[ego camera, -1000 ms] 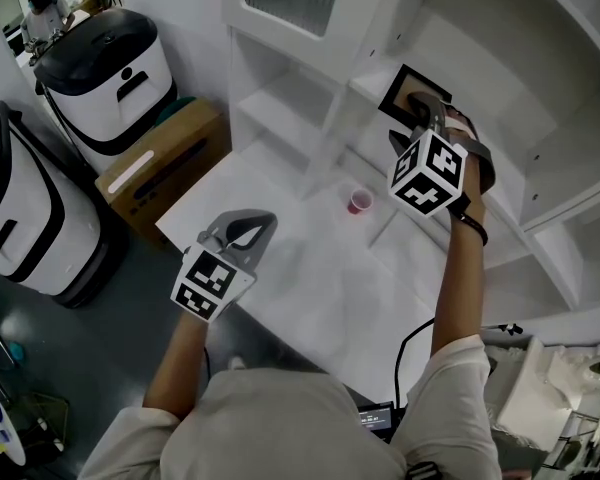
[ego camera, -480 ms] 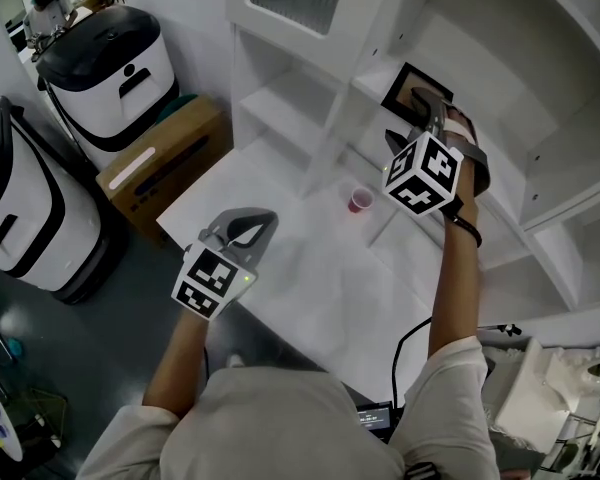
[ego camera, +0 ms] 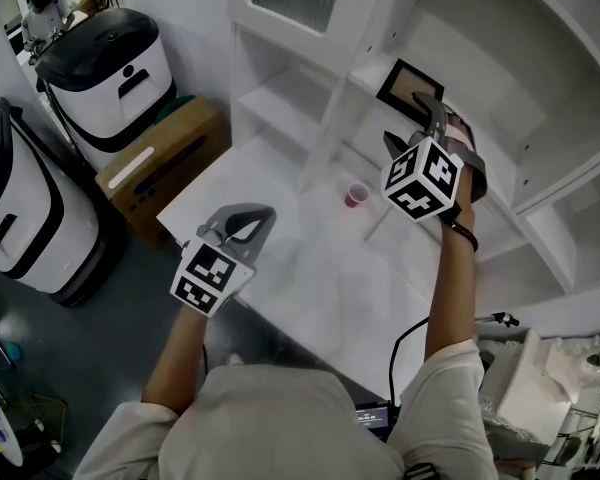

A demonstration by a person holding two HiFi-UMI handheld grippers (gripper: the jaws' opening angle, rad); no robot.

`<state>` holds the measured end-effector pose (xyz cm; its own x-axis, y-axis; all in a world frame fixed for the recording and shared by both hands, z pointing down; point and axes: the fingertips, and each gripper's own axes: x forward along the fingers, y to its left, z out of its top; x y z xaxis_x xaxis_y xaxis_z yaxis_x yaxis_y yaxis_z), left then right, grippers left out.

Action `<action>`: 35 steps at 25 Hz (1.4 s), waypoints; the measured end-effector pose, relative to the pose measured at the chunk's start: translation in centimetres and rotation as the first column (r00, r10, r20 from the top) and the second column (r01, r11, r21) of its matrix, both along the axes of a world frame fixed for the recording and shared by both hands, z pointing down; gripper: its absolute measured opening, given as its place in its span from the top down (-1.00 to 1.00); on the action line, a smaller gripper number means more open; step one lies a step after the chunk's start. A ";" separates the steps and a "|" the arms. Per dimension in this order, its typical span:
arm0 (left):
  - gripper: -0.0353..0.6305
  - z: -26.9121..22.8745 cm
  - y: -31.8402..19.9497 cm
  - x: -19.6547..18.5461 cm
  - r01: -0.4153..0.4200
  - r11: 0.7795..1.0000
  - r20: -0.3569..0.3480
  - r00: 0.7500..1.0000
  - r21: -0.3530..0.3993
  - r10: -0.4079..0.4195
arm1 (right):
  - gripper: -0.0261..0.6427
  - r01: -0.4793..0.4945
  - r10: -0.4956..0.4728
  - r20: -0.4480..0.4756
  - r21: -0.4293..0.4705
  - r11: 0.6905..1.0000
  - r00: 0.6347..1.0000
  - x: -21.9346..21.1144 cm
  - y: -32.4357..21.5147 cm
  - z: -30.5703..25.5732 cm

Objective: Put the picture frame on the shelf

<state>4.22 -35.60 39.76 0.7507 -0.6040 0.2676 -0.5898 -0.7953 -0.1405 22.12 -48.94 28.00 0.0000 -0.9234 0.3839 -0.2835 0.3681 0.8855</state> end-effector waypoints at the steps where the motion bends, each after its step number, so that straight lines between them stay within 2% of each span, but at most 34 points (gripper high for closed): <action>1: 0.90 -0.1 0.3 -0.1 -0.002 1.000 -0.002 1.000 0.003 0.002 | -0.15 -0.002 0.002 0.012 0.002 1.000 1.000 -0.1 0.5 -0.1; 7: 0.90 -0.9 1.5 -0.4 -0.009 1.000 -0.011 1.000 0.025 0.010 | -0.12 -0.049 0.046 0.097 0.024 0.999 0.994 0.0 3.8 -0.3; 11: 0.90 -1.3 2.2 -0.6 -0.014 0.999 -0.019 1.000 0.037 0.015 | -0.04 -0.024 0.010 0.240 0.054 0.998 0.971 -1.3 6.5 -0.4; 14: 0.90 -1.7 2.7 -0.4 -0.023 0.999 -0.029 0.999 0.046 0.025 | -0.05 -0.008 -0.003 0.328 0.032 0.999 0.945 -2.3 8.6 0.9; 16: 0.90 -1.8 3.0 -0.3 -0.027 0.998 -0.033 0.999 0.049 0.029 | -0.04 0.007 -0.010 0.410 0.009 1.000 0.912 -3.0 9.9 1.8; 19: 0.90 -1.7 3.3 -0.1 -0.030 0.998 -0.036 0.999 0.050 0.032 | 0.01 0.009 0.001 0.546 -0.015 1.000 0.838 -3.6 11.5 3.0; 22: 0.90 -1.7 3.5 0.1 -0.034 0.998 -0.039 0.999 0.054 0.036 | 0.03 -0.012 0.034 0.637 -0.039 0.999 0.770 -3.6 12.8 4.2; 27: 0.90 -2.0 3.5 0.1 -0.036 0.997 -0.048 0.998 0.064 0.040 | 0.15 -0.019 0.063 0.721 -0.068 0.997 0.690 -3.9 14.5 5.6; 30: 0.90 -2.2 3.6 0.6 -0.047 0.997 -0.052 0.997 0.066 0.050 | 0.19 -0.005 0.053 0.763 -0.065 0.998 0.644 -4.6 15.3 5.7; 35: 0.90 -2.4 3.7 1.1 -0.051 0.996 -0.058 0.997 0.071 0.055 | 0.37 0.033 0.028 0.821 -0.057 0.998 0.570 -5.7 17.2 5.7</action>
